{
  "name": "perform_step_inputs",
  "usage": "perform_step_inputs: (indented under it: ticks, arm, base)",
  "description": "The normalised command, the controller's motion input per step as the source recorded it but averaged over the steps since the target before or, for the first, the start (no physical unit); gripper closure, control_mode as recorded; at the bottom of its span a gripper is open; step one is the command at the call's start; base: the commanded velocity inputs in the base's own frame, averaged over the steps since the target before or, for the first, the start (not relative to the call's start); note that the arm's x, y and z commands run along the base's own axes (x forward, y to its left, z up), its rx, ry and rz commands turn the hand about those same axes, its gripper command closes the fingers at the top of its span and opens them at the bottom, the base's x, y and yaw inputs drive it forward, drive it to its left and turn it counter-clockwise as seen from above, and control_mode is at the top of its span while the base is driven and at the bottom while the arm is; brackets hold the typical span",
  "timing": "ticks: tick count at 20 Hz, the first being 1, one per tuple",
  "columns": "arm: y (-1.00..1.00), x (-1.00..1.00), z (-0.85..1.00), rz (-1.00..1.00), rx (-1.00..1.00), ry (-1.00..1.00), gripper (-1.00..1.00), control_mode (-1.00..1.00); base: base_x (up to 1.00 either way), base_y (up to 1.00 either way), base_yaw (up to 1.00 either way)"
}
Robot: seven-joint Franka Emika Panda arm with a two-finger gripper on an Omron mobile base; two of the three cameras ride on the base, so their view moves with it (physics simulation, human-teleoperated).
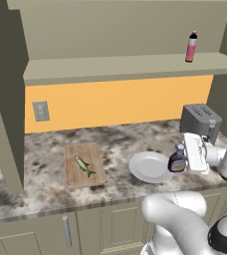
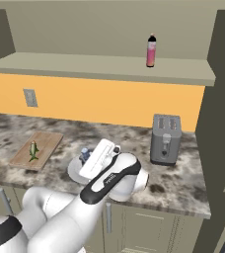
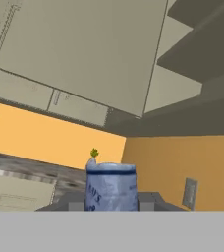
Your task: Pick the fish from the plate and place it on the cutting board. Then pick the condiment bottle from the cabinet and place it next to the cutting board.
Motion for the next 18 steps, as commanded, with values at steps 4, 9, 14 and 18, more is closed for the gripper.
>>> perform_step_inputs:
  ticks: [4, 9, 14, 18]
  arm:
    - [-0.30, 0.04, -0.22, -0.06, 0.00, 0.00, 1.00, -1.00]
    - [-0.25, 0.01, -0.17, -0.09, 0.00, 0.00, 1.00, -1.00]
    - [-0.30, 0.00, -0.09, -0.11, 0.00, 0.00, 1.00, -1.00]
    - [-0.24, 0.00, -0.17, -0.10, 0.00, 0.00, 1.00, -1.00]
  base:
    - [0.00, 0.00, 0.00]
    - [0.00, 0.00, 0.00]
    - [0.00, 0.00, 0.00]
    - [0.00, 0.00, 0.00]
